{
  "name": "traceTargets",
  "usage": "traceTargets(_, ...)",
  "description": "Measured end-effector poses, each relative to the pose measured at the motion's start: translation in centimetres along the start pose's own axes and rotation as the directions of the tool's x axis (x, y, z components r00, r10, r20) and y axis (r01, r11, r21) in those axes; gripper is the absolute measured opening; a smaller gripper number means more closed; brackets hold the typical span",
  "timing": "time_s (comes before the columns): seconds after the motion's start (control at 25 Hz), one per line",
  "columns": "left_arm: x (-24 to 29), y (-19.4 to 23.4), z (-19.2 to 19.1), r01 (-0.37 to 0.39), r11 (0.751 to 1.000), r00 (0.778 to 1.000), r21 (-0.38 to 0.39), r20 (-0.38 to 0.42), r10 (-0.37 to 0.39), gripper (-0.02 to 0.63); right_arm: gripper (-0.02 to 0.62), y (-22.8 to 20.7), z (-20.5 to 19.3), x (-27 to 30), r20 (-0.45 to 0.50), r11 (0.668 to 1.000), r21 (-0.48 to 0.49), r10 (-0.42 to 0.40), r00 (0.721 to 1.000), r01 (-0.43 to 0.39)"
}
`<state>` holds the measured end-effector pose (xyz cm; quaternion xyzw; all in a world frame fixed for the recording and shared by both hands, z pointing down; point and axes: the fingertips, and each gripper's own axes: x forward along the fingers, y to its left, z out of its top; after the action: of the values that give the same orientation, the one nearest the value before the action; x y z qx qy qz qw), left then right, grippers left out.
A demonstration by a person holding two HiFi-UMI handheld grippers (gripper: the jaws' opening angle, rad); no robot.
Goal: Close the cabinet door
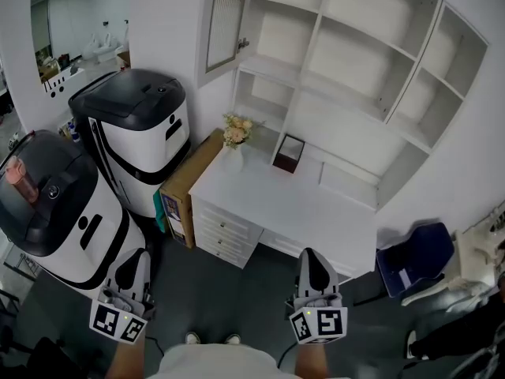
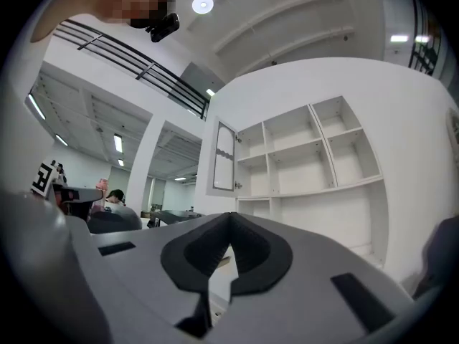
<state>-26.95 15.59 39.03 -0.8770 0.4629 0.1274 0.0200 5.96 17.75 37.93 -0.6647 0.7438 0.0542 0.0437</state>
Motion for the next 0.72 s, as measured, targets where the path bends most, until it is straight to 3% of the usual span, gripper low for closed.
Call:
traceTargets(0.12, 0.0, 0.1, 0.2, -0.034, 0.999, 0.999, 0.021, 0.017, 0.034, 0.006, -0.002, -0.4, -0.2, 0.1, 0.005, 0.998, 0.053, 0.033, 0.999, -0.033)
traceTargets(0.4, 1.9, -0.6, -0.3, -0.067, 0.997, 0.998, 0.045, 0.014, 0.066, 0.014, -0.002, -2.4, -0.6, 0.2, 0.005, 0.996, 0.056, 0.068, 0.998, -0.068)
traceTargets(0.48, 2.5, -0.8, -0.1, -0.081, 0.995, 0.997, 0.053, 0.023, 0.08, 0.092, -0.001, -3.2, -0.8, 0.1, 0.009, 0.996, 0.059, 0.072, 0.997, -0.072)
traceTargets(0.72, 4.1, -1.0, 1.3, -0.151, 0.983, 0.988, 0.105, 0.059, 0.146, 0.209, -0.002, -6.2, -1.5, -0.9, 0.012, 0.994, 0.088, 0.064, 0.998, -0.064)
